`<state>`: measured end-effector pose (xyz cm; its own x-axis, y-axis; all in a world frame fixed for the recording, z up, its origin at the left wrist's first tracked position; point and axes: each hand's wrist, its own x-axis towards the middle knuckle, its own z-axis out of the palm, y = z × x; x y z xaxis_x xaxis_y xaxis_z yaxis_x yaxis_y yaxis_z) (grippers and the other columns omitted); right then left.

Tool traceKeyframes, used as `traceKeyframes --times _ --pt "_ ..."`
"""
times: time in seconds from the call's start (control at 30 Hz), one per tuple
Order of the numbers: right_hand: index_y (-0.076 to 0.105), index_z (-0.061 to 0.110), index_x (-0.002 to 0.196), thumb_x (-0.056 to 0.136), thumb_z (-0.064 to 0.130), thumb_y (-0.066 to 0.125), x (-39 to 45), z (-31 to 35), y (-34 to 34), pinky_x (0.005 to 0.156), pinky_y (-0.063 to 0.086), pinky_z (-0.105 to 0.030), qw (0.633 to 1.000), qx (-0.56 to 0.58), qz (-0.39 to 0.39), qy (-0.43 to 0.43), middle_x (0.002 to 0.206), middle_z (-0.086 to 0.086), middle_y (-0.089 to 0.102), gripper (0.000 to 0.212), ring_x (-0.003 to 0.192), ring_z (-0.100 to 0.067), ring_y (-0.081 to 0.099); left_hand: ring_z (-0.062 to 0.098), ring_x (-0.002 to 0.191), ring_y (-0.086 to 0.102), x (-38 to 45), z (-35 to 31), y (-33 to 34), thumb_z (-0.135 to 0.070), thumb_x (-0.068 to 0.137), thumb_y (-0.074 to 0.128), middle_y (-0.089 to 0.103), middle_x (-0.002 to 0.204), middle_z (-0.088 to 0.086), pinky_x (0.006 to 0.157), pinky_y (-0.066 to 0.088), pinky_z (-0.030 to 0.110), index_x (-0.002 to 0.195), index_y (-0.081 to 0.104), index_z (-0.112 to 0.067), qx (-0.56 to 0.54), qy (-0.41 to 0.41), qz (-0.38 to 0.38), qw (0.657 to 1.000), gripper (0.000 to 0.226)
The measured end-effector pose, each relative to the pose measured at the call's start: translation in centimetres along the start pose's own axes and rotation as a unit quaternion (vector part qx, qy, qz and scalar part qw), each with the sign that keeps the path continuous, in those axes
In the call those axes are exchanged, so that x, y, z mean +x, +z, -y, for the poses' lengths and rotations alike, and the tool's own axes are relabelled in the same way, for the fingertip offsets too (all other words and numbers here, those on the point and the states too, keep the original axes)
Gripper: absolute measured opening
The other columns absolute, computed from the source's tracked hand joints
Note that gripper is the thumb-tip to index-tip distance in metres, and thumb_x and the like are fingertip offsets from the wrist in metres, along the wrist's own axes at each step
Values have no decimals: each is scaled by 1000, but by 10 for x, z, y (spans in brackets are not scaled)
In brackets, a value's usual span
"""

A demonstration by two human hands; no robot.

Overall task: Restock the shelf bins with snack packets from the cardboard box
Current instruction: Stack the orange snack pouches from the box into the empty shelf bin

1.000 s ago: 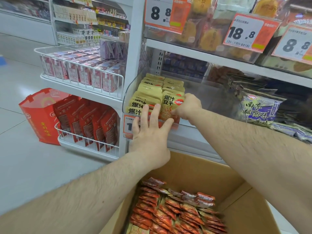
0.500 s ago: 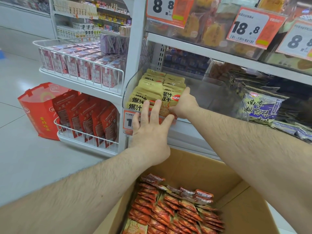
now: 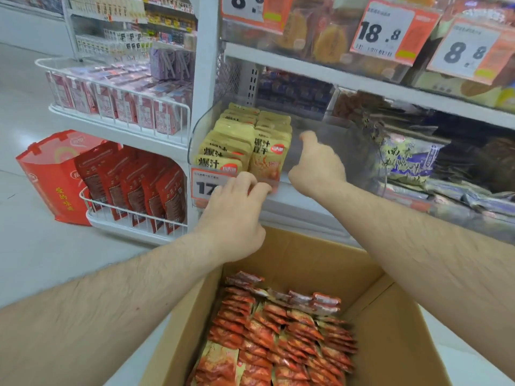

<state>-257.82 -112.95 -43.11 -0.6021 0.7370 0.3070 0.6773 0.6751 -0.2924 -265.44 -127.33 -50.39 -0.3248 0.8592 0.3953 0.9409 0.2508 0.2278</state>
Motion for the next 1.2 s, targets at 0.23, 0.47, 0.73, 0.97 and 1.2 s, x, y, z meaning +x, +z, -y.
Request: traceKeyframes --times 0.23,0.47,0.73,0.97,1.2 --pt "67 10 84 70 5 57 -117 -43 97 68 50 -37 959 89 -111 -245 85 -6 69 18 80 -31 64 30 127 48 -27 10 24 -23 89 57 46 137 11 101 45 38 148 37 -17 24 -12 358 933 63" --pt "65 15 103 86 21 52 -213 -66 232 79 52 -37 879 -98 416 -212 111 -12 67 22 104 -35 62 25 114 56 -37 10 44 -21 90 56 58 127 5 96 48 38 134 53 -20 4 12 434 901 44" --pt "63 11 105 89 13 48 -228 -66 265 79 52 -37 906 -81 393 -135 110 -12 66 22 101 -35 64 23 107 61 -41 15 43 -19 92 52 66 118 1 90 52 34 123 62 -19 -14 -75 409 909 33" --pt "48 20 91 99 21 51 -212 -74 168 56 43 -35 963 186 189 42 67 2 60 9 58 -17 56 27 71 71 -44 11 34 -40 101 48 70 107 20 73 61 33 142 41 -2 -219 -393 437 779 57" --pt "51 31 98 95 15 60 -218 -42 128 86 44 -21 937 335 95 -27 113 13 62 19 103 -6 58 22 88 66 -45 14 37 -6 95 61 58 124 13 64 61 30 121 53 -10 -454 -464 342 679 27"
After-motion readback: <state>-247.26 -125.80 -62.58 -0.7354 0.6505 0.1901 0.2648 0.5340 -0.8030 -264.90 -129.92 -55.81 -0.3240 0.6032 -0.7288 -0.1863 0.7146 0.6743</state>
